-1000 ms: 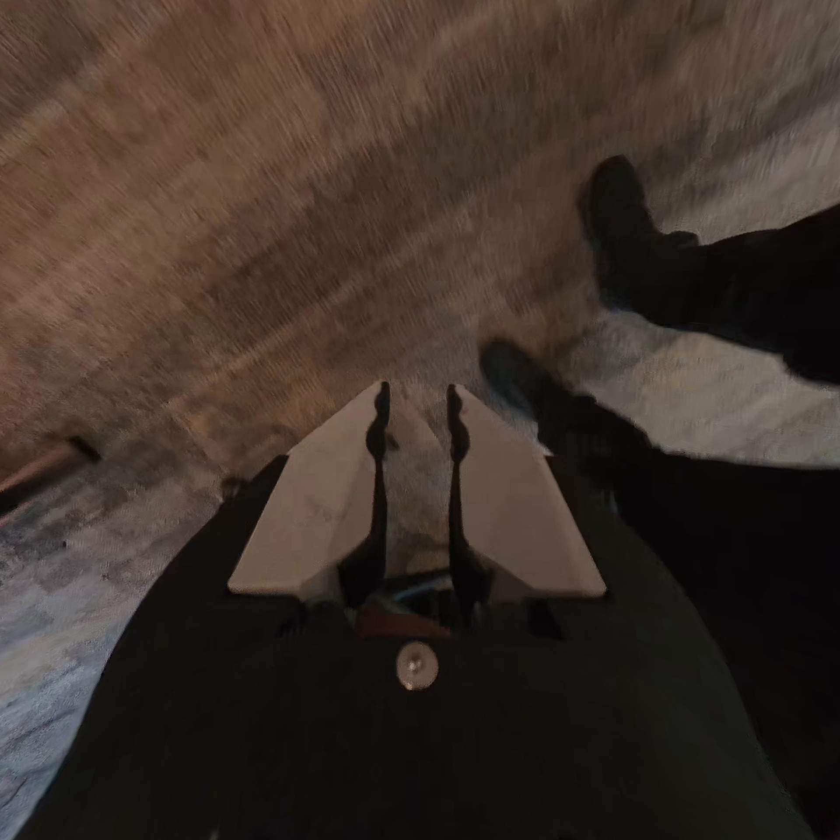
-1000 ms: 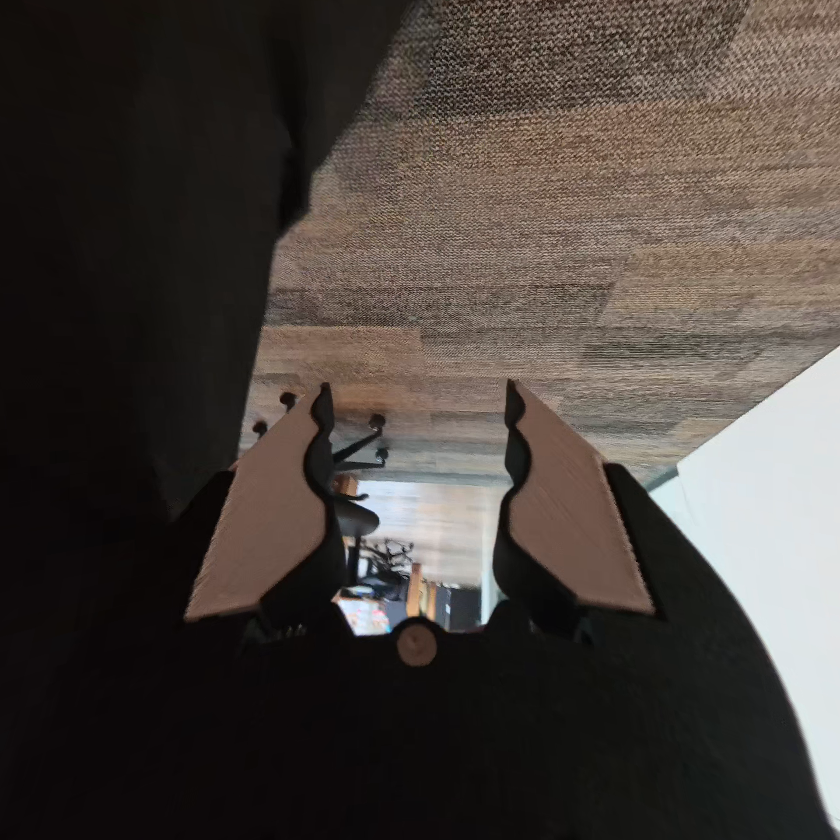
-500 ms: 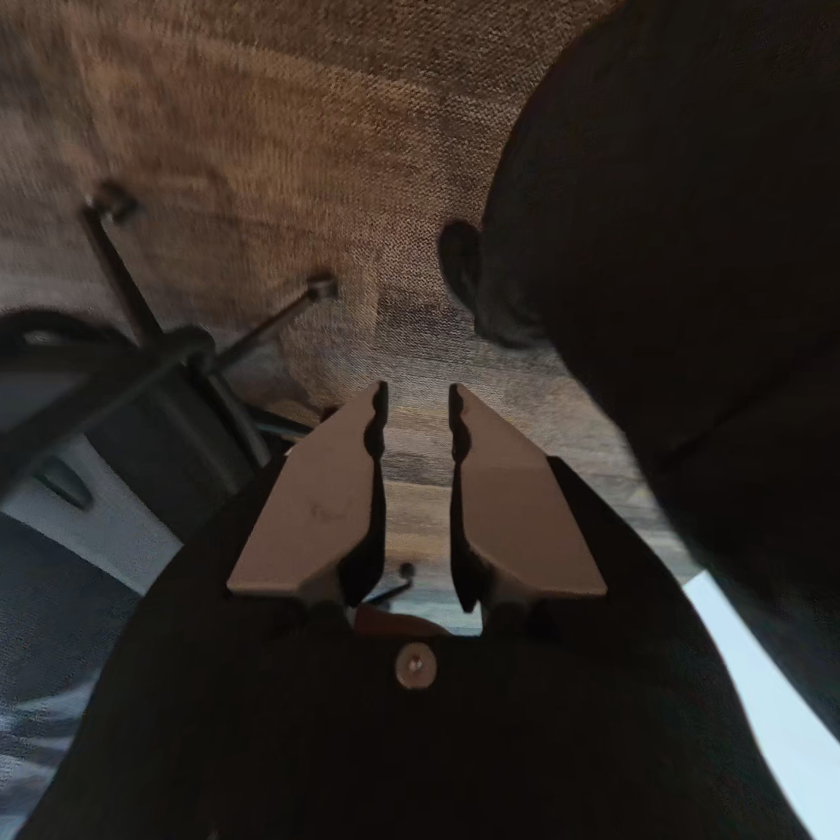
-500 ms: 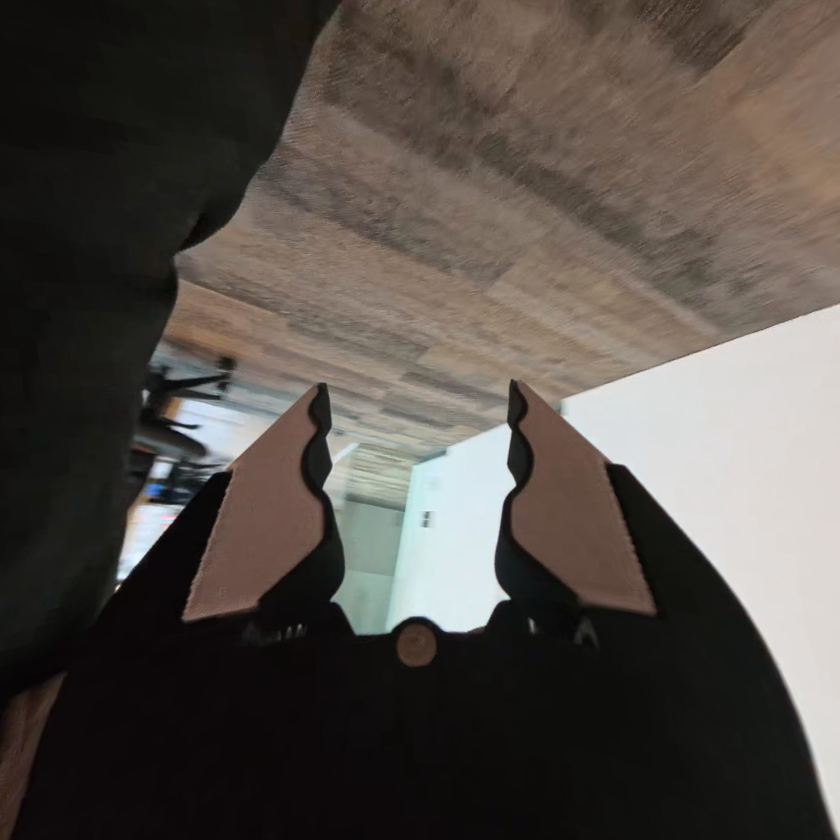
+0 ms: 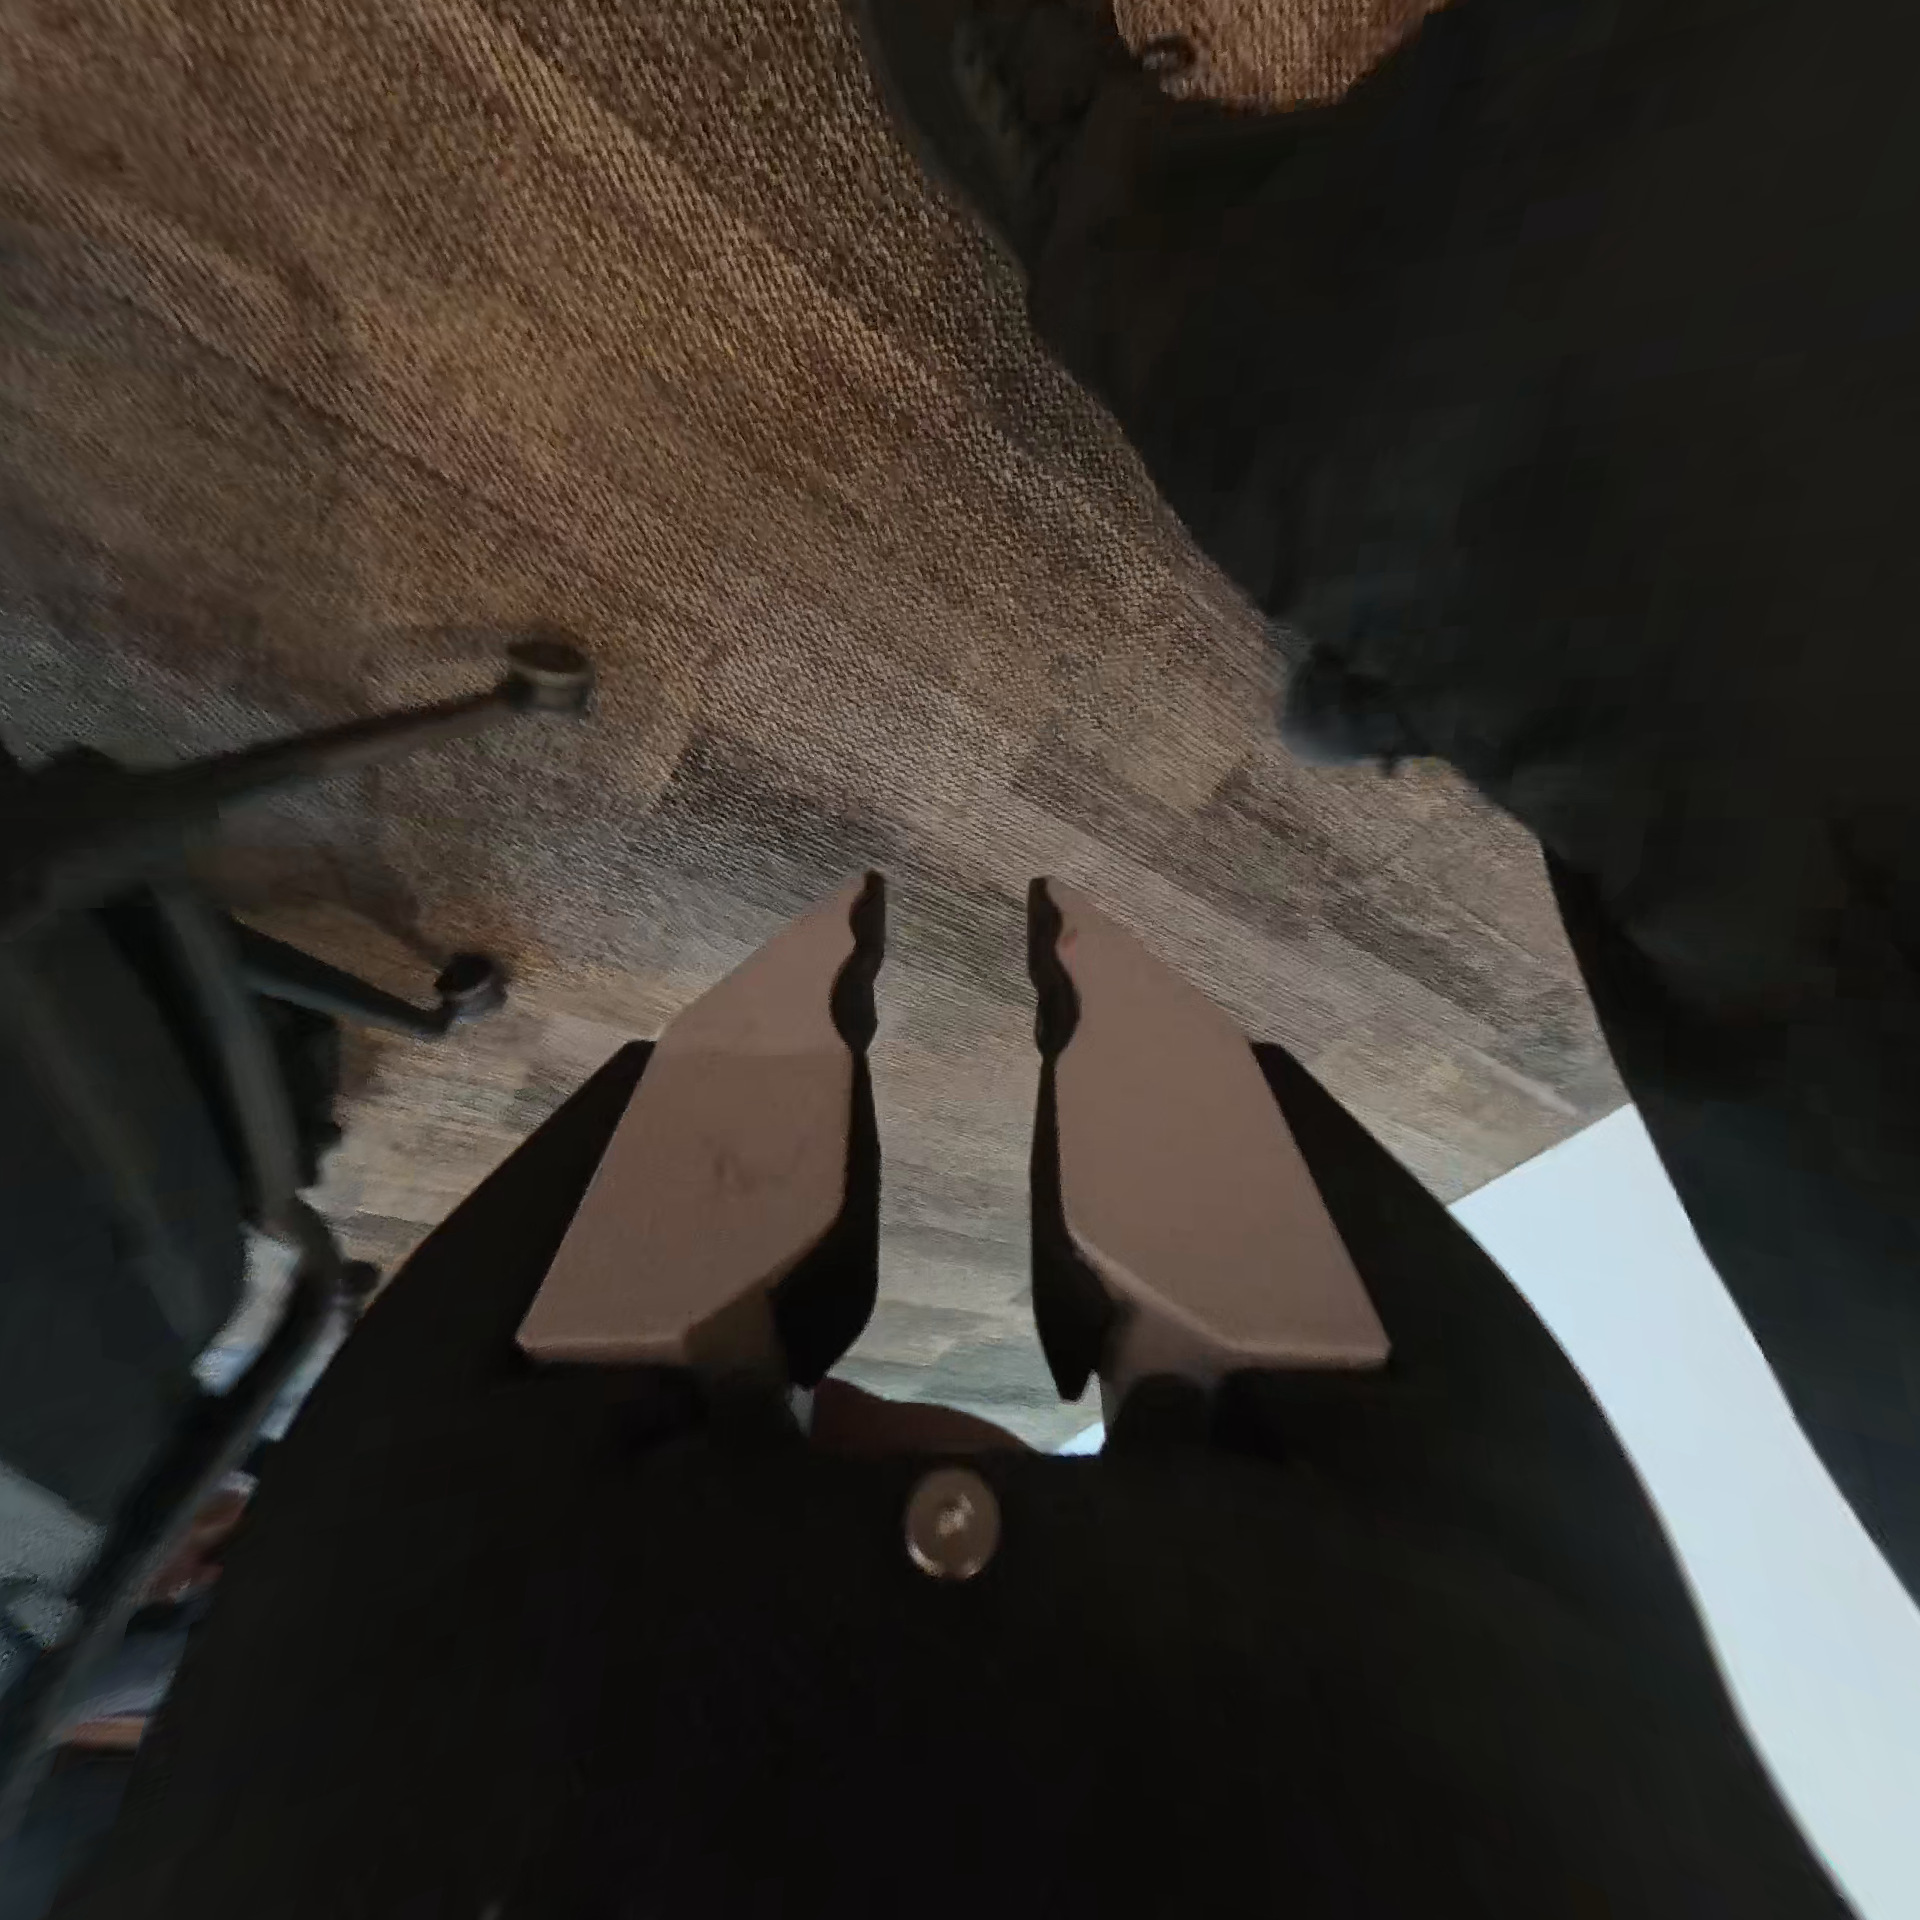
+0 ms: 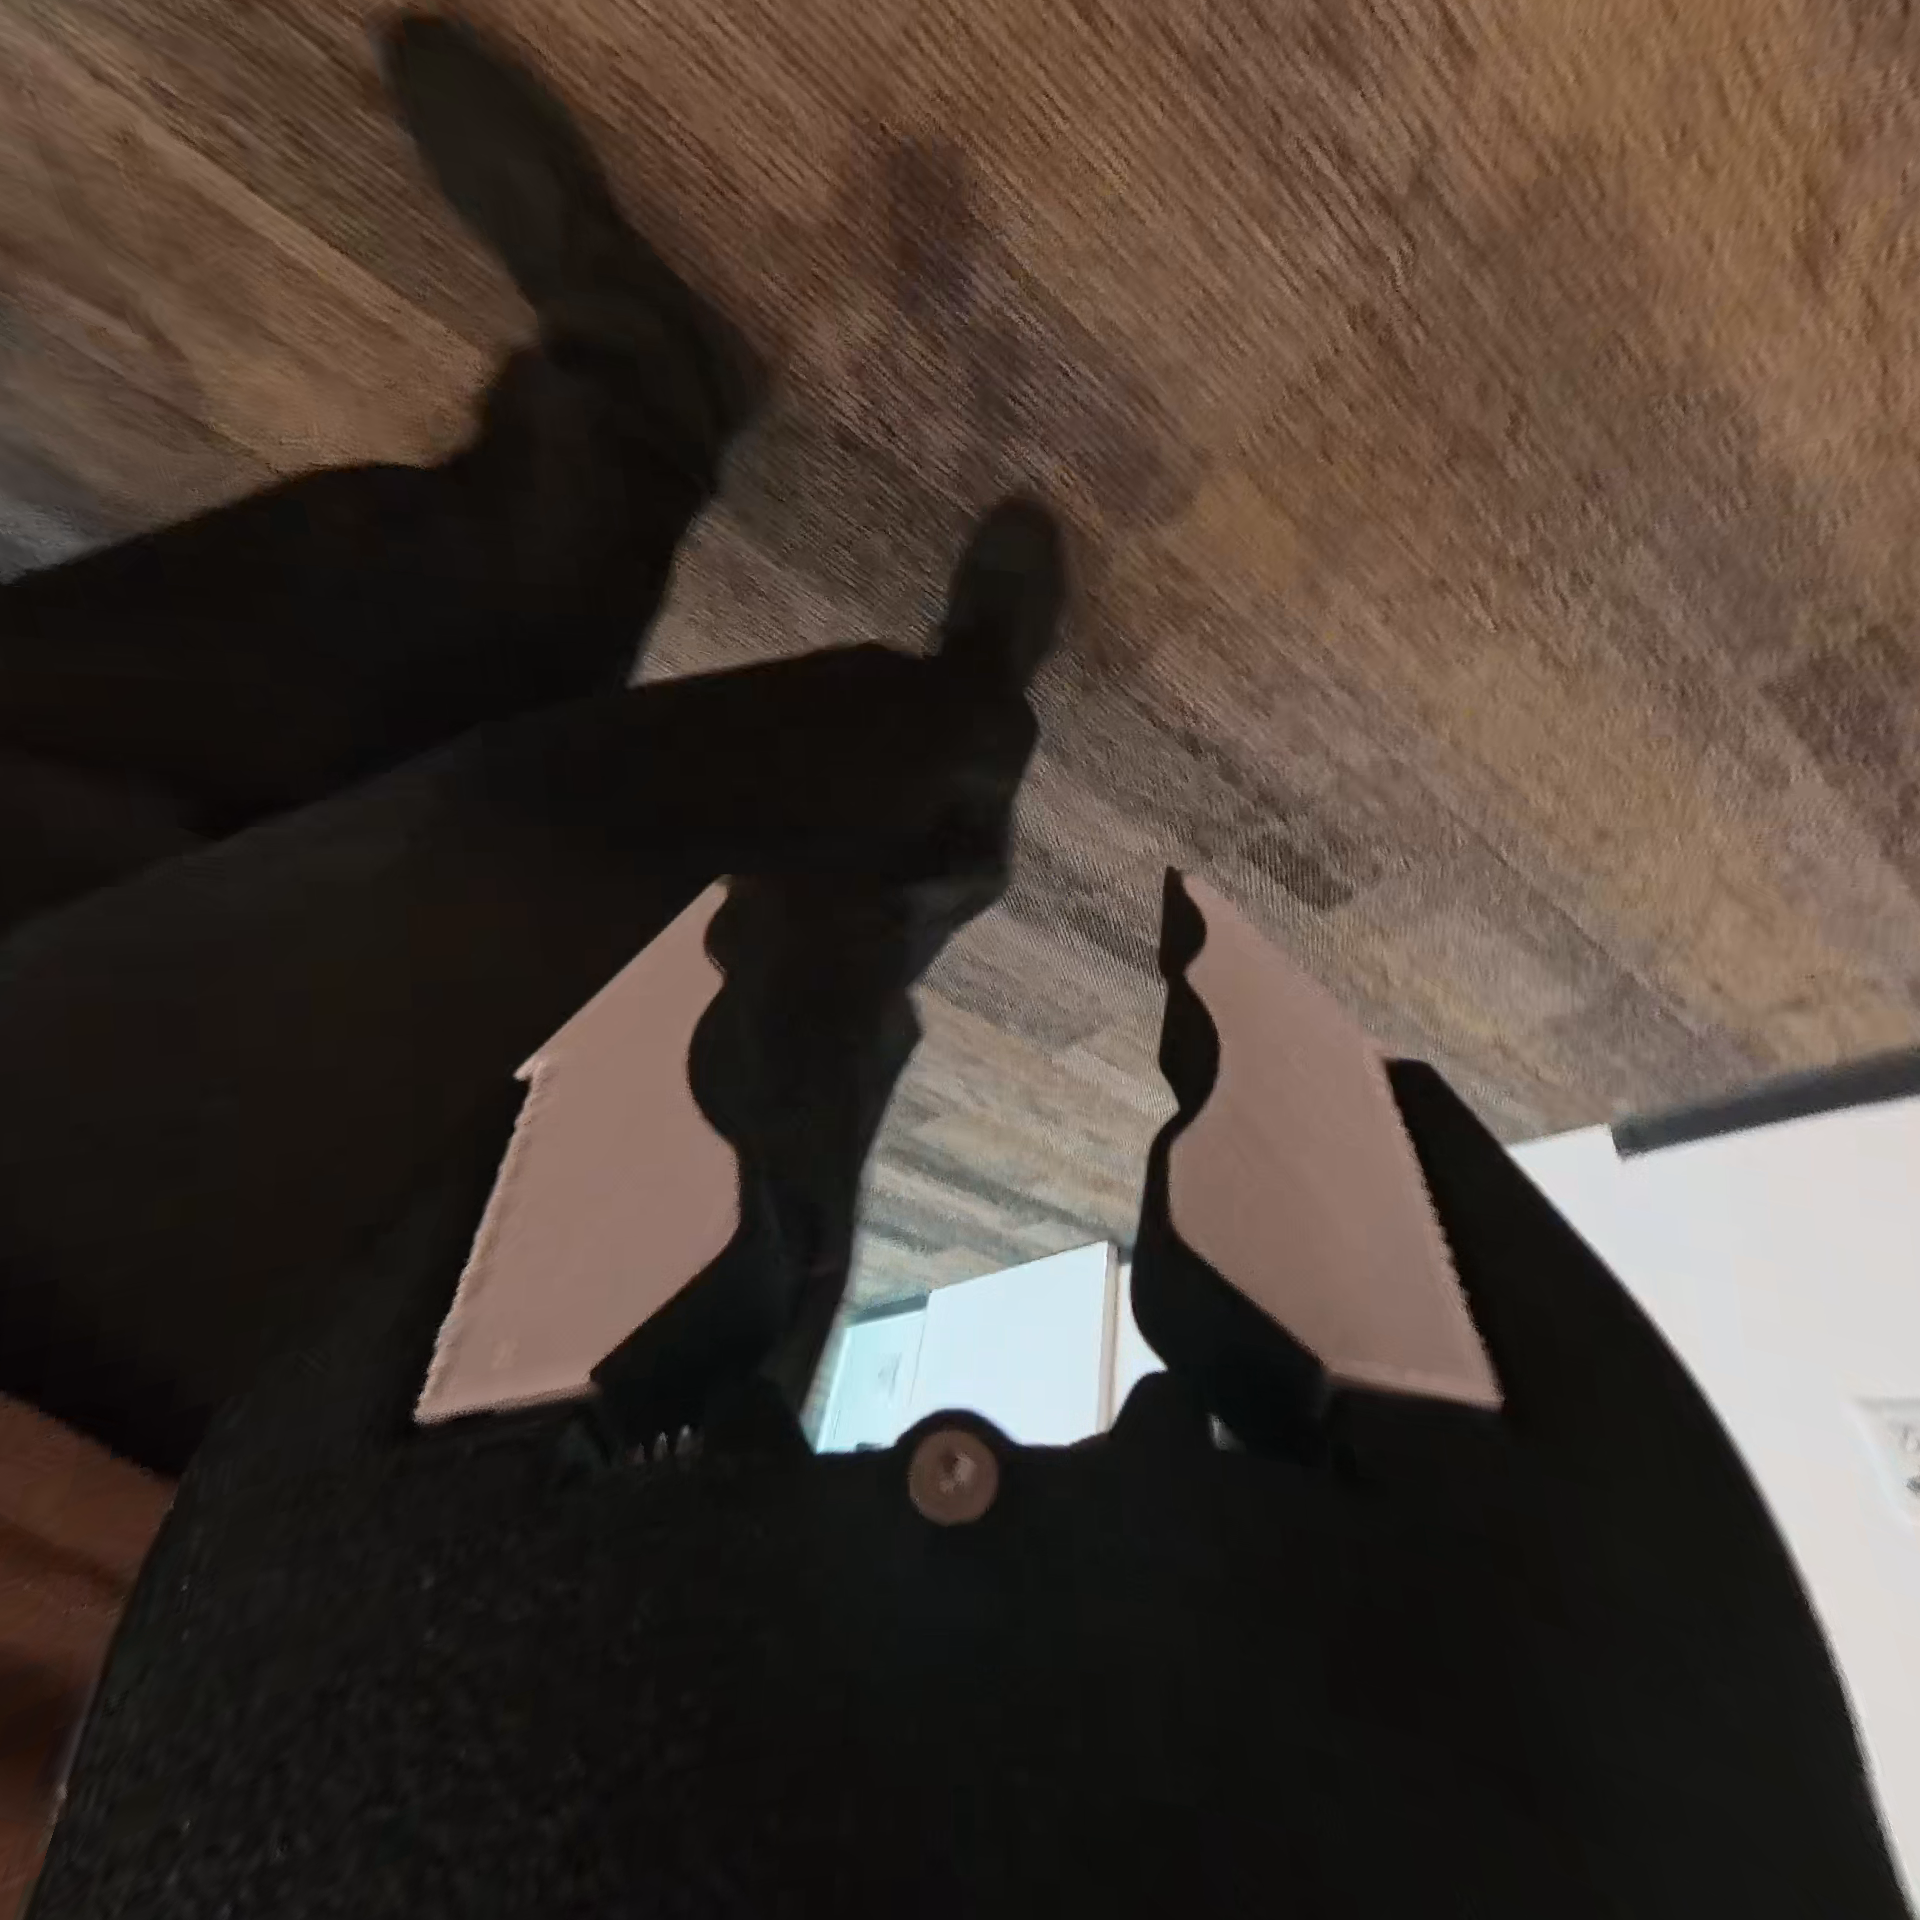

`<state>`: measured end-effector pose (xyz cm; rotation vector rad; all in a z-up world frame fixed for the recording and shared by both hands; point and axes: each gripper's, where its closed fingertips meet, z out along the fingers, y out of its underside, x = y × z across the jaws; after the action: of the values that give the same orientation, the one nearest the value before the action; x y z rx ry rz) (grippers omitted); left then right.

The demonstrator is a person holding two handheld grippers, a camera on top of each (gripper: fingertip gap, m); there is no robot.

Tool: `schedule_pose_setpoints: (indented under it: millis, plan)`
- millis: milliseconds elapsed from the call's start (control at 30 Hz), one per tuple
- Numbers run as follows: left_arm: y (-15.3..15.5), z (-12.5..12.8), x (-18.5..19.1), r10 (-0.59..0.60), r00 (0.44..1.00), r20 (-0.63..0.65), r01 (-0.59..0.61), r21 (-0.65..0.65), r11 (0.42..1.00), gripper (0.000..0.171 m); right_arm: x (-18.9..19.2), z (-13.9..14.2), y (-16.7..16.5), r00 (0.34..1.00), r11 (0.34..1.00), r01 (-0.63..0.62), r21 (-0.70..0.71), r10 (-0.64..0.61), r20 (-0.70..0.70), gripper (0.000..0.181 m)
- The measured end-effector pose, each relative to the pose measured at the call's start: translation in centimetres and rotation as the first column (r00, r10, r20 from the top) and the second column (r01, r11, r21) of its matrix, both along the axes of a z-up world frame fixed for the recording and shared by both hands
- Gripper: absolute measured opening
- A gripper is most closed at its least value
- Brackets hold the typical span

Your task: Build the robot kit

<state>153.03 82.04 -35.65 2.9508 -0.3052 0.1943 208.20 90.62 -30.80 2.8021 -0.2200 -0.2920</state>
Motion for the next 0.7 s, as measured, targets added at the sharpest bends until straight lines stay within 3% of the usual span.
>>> schedule_pose_setpoints:
  millis: [100, 233, 333, 400, 467, 567, 700]
  plan:
    - [9.1, 0.6, -1.3, -0.055, 0.998, -0.007, 0.056, 0.087, 0.995, 0.024, -3.0, 1.2, 7.0, 0.988, 0.986, -0.155, 0.065, 0.155, 0.01, 0.078]
    - [22.6, 3.6, -2.2, 0.001, 1.0, 0.019, -0.006, 0.301, 0.954, 0.024, -3.4, 1.7, 14.7, 0.938, 0.937, -0.34, 0.074, 0.332, 0.101, 0.076]
    - [28.6, 5.4, -2.9, 0.099, 0.995, 0.03, -0.102, 0.401, 0.91, 0.024, -4.6, 1.0, 20.9, 0.891, 0.887, -0.45, 0.101, 0.439, 0.114, 0.076]
    - [29.5, 5.6, -3.1, 0.189, 0.981, 0.032, -0.186, 0.41, 0.893, 0.025, -6.2, 0.3, 25.7, 0.854, 0.842, -0.52, 0.141, 0.508, 0.113, 0.076]
    - [28.2, 5.1, -2.9, 0.281, 0.96, 0.016, -0.266, 0.375, 0.888, 0.026, -8.9, -0.4, 30.9, 0.81, 0.785, -0.584, 0.206, 0.578, 0.094, 0.076]
    - [23.4, 4.8, -1.4, 0.422, 0.906, -0.028, -0.398, 0.279, 0.874, 0.029, -14.2, -1.0, 37.1, 0.712, 0.681, -0.681, 0.268, 0.702, 0.024, 0.078]
    - [17.3, 4.8, 1.3, 0.585, 0.807, -0.079, -0.565, 0.185, 0.804, 0.03, -21.8, -1.0, 42.8, 0.522, 0.498, -0.802, 0.329, 0.853, -0.017, 0.077]
